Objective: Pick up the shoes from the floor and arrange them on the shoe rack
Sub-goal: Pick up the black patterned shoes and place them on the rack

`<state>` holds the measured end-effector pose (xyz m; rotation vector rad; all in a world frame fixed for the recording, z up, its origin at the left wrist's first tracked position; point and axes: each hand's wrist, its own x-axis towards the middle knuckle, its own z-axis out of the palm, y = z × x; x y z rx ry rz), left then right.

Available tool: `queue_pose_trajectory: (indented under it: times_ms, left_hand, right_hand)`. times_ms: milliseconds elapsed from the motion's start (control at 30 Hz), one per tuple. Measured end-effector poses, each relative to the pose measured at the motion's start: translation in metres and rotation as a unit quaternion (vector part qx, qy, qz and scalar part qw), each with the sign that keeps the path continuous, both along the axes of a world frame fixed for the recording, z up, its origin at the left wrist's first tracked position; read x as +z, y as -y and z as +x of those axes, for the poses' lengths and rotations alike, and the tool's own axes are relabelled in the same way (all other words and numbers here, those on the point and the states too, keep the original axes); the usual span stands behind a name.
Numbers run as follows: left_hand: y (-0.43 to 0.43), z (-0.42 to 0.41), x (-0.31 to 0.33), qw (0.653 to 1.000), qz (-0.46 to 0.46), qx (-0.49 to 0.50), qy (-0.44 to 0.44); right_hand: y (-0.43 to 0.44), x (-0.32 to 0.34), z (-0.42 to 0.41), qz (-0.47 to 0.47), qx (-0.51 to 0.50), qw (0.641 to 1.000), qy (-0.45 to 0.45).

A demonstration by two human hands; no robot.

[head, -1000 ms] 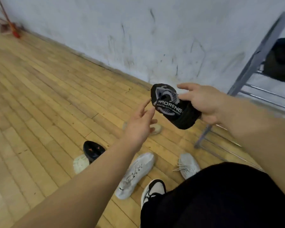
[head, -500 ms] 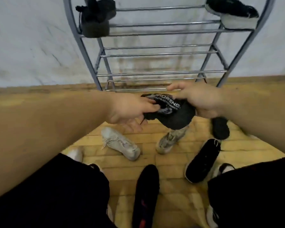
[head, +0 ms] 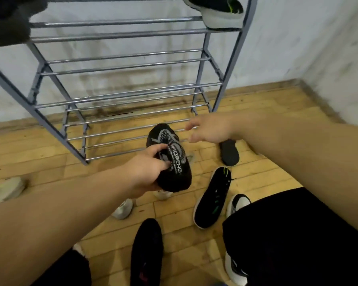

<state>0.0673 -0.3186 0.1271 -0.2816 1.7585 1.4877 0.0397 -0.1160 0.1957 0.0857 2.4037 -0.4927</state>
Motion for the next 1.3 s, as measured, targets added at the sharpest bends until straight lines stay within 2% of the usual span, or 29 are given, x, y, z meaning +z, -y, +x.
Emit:
queue_pose_trajectory:
  times_ms: [67, 167, 333, 467, 667, 833, 1067, 1167, 1300]
  left_hand:
    - [-0.017, -0.003, -0.001, 1.000, -0.012, -0.014, -0.011]
    - [-0.055, -0.007, 0.006, 0.999, 0.003, -0.015, -0.036]
    - [-0.133, -0.010, 0.028, 0.995, 0.042, -0.031, -0.080]
    - [-0.178, -0.015, 0.022, 0.970, -0.030, -0.144, -0.192]
    - [-0.213, -0.027, -0.022, 0.947, -0.061, -0.230, -0.215]
    - [-0.222, -0.030, -0.059, 0.943, -0.082, -0.237, -0.217]
    - [-0.186, -0.044, -0.108, 0.947, -0.152, -0.222, -0.176]
    - [-0.169, -0.059, -0.122, 0.955, -0.169, -0.186, -0.159]
    - [-0.159, -0.072, -0.131, 0.972, -0.158, -0.127, -0.118]
  right_hand:
    - [-0.030, 0.016, -0.008, 0.078, 0.018, 0.997, 0.007]
    - [-0.070, 0.036, -0.009, 0.097, -0.025, 0.993, 0.060]
    - [-0.138, 0.029, 0.016, 0.158, -0.065, 0.985, -0.008]
    - [-0.200, -0.023, 0.062, 0.087, -0.223, 0.971, -0.017]
    - [-0.259, -0.110, 0.128, 0.047, -0.347, 0.937, 0.009]
    - [-0.251, -0.185, 0.124, -0.011, -0.420, 0.907, 0.007]
    - [-0.199, -0.272, 0.024, -0.074, -0.417, 0.905, -0.041]
    - [-0.180, -0.302, -0.012, -0.021, -0.401, 0.916, -0.022]
    - [-0.171, -0.318, -0.026, 0.048, -0.416, 0.907, -0.038]
